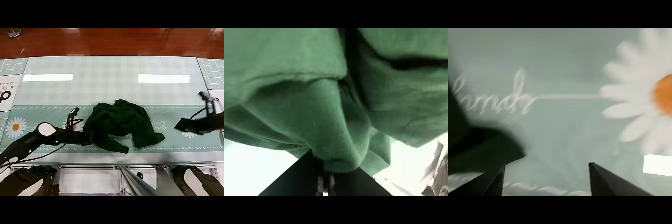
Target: Fold the shirts.
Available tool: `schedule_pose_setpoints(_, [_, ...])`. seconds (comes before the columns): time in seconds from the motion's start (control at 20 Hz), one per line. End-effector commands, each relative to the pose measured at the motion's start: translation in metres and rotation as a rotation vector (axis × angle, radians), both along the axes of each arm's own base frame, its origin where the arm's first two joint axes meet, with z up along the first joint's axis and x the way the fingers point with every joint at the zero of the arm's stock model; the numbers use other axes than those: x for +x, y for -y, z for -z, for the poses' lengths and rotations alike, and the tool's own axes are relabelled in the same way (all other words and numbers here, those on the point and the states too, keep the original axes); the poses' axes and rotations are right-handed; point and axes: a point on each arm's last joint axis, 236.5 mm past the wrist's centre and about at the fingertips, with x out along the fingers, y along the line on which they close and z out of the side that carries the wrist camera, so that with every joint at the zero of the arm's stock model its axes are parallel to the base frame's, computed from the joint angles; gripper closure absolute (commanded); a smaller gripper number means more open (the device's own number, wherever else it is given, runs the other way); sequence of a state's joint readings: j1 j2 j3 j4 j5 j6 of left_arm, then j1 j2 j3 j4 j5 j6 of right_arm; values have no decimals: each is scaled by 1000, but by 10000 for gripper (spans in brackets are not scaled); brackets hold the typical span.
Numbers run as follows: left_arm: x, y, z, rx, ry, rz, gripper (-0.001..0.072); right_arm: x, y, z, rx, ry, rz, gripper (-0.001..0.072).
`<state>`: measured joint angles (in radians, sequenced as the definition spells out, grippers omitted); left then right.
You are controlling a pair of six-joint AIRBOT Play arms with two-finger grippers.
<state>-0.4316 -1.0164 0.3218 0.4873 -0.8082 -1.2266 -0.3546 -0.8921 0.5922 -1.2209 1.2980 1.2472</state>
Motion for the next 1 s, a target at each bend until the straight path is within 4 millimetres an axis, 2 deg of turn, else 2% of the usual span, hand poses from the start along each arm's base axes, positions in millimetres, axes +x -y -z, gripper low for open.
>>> schedule_pose_setpoints(0.0, [-6,3,-1,-11,-3,34,683,-22,-54,19,227,-27,-18,114])
schedule_pose_setpoints(0.15, [-11,3,-3,-19,-19,46,683,-24,-39,36,145,-21,-4,120])
schedule_pose_setpoints(0.25, [-14,4,-4,-24,-31,55,683,-10,-36,37,136,24,39,123])
schedule_pose_setpoints(0.35, [-14,4,-4,-24,-31,55,683,4,-44,34,187,55,84,139])
schedule_pose_setpoints(0.45, [-14,4,-4,-24,-32,55,684,8,-57,39,211,45,72,142])
schedule_pose_setpoints(0.65, [-14,4,-4,-25,-33,55,683,0,-91,62,205,-25,-44,155])
schedule_pose_setpoints(0.75, [-14,4,-4,-25,-33,55,683,-5,-97,75,167,-67,-52,228])
schedule_pose_setpoints(0.8, [-14,4,-4,-25,-33,53,683,-6,-101,77,162,-66,-68,384])
schedule_pose_setpoints(0.85, [-12,3,-5,-28,-32,50,683,-5,-104,76,160,-58,-82,575])
schedule_pose_setpoints(0.9, [-8,4,-9,-36,-29,48,684,-3,-104,71,163,-43,-90,673])
schedule_pose_setpoints(0.95, [-1,5,-17,-50,-3,53,685,5,-104,61,161,-7,-100,671])
